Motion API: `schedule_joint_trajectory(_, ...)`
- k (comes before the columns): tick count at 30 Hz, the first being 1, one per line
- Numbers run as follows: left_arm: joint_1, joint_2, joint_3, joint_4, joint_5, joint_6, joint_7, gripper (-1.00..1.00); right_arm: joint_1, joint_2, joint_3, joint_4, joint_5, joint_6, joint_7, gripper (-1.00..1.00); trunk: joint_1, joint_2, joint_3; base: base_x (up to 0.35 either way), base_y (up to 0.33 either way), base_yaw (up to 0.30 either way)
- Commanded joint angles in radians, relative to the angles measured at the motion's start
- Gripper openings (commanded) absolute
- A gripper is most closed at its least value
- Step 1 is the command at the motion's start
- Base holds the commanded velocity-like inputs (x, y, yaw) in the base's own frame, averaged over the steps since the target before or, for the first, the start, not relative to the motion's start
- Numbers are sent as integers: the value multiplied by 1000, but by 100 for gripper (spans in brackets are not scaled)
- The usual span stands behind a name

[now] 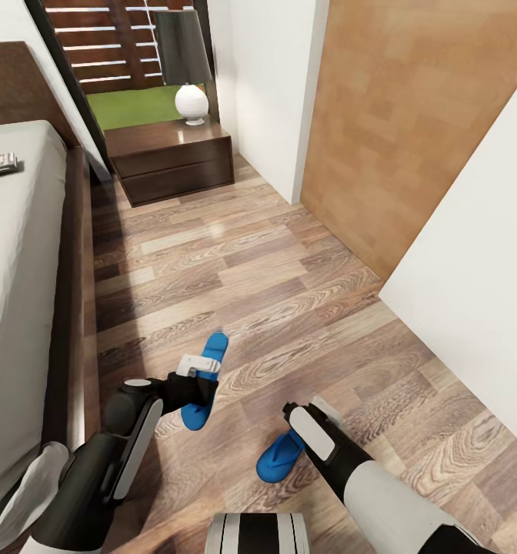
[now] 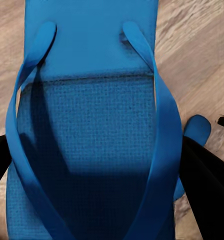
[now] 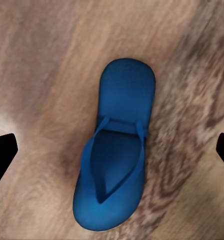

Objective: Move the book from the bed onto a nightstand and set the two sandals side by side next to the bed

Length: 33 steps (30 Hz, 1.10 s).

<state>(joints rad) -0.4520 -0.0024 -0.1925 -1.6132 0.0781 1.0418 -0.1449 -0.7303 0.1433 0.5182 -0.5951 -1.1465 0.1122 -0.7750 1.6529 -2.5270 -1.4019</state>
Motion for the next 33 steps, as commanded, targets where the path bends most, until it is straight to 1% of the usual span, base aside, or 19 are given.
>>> schedule_joint_trajectory(1,1,0,1,5,9,5,7,-100,5,-7,10,-2,5,11,-5,100,0,0,-1,0,0,0)
schedule_joint_trajectory(5,7,2,2,28,7,5,14,-100,28,-29,30,0,27,33,4,100,0,0,-1,0,0,0)
schedule_joint_trajectory(7,8,2,2,39,7,5,15,-100,39,-40,30,3,33,44,15,100,0,0,-1,0,0,0)
schedule_joint_trajectory(8,8,1,2,69,7,5,15,-100,115,-75,31,5,34,117,22,100,0,0,-1,0,0,0)
schedule_joint_trajectory(9,9,1,2,70,7,5,16,-100,117,-81,30,14,35,130,35,100,0,0,-1,0,0,0)
schedule_joint_trajectory(15,9,4,2,71,8,5,17,-100,117,-87,27,76,36,149,58,100,0,0,-1,0,0,0)
schedule_joint_trajectory(20,9,5,3,64,8,5,16,-100,112,-86,27,87,37,153,61,100,0,0,-1,0,0,0)
schedule_joint_trajectory(26,10,5,2,52,8,5,16,-100,94,-86,29,91,38,161,61,100,0,0,-1,0,0,0)
schedule_joint_trajectory(33,10,5,1,48,8,5,16,-100,57,-83,31,90,44,182,52,100,0,0,-1,0,0,0)
